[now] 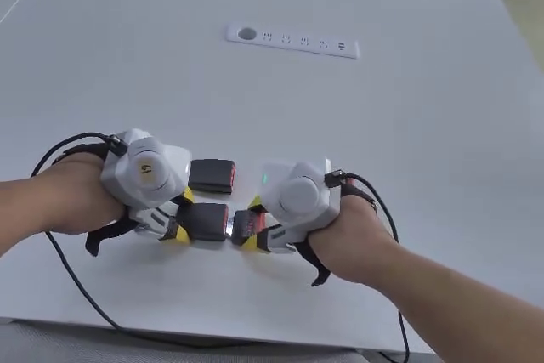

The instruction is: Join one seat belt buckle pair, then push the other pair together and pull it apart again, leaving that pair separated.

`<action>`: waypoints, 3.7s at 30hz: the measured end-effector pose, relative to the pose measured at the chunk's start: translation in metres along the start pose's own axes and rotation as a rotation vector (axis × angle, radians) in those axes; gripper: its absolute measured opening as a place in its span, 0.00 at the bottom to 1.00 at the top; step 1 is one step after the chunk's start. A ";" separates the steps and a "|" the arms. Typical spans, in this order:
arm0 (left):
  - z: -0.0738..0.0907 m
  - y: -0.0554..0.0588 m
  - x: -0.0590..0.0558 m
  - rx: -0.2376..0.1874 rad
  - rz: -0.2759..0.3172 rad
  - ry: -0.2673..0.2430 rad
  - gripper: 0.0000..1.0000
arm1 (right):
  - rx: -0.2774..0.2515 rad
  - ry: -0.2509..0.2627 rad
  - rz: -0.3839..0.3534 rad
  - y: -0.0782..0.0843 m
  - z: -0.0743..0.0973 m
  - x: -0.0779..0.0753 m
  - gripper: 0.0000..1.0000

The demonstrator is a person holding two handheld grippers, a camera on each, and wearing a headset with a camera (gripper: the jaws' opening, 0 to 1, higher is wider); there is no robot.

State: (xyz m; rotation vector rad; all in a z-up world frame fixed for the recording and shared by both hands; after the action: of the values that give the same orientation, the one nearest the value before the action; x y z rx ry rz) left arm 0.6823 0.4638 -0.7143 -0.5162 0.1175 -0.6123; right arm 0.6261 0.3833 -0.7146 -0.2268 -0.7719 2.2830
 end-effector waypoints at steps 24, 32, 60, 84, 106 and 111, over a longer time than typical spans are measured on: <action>-0.001 -0.001 -0.001 -0.014 -0.003 -0.001 0.30 | -0.002 -0.008 0.005 0.002 0.001 -0.001 0.29; -0.002 -0.001 0.000 0.000 -0.004 -0.002 0.31 | -0.004 -0.003 -0.006 0.001 0.001 -0.001 0.30; 0.001 -0.004 -0.002 0.041 -0.011 -0.033 0.35 | 0.031 0.012 -0.016 -0.001 0.001 0.000 0.32; 0.037 -0.027 0.024 0.002 -0.013 -0.129 0.45 | -0.048 0.075 -0.002 -0.012 0.046 -0.018 0.29; 0.021 -0.018 0.072 -0.024 0.033 -0.109 0.44 | 0.113 0.128 0.011 0.073 0.090 -0.090 0.30; 0.013 -0.017 0.075 0.003 0.004 -0.087 0.45 | 0.122 0.133 0.002 0.084 0.096 -0.097 0.27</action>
State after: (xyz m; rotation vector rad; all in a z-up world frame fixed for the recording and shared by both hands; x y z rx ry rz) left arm 0.7385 0.4143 -0.6916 -0.5385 0.0358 -0.5849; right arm 0.6146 0.2250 -0.6918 -0.3193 -0.5628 2.2811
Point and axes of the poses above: the centre of the closed fingertips' face, and the gripper's own axes: z roughly backward along the fingers, x roughly to its left, y roughly out of its underside, the point moved 3 cm from there along z, roughly backward along the fingers, and after that the axes turned 8 degrees about -z, right-handed, at the moved point
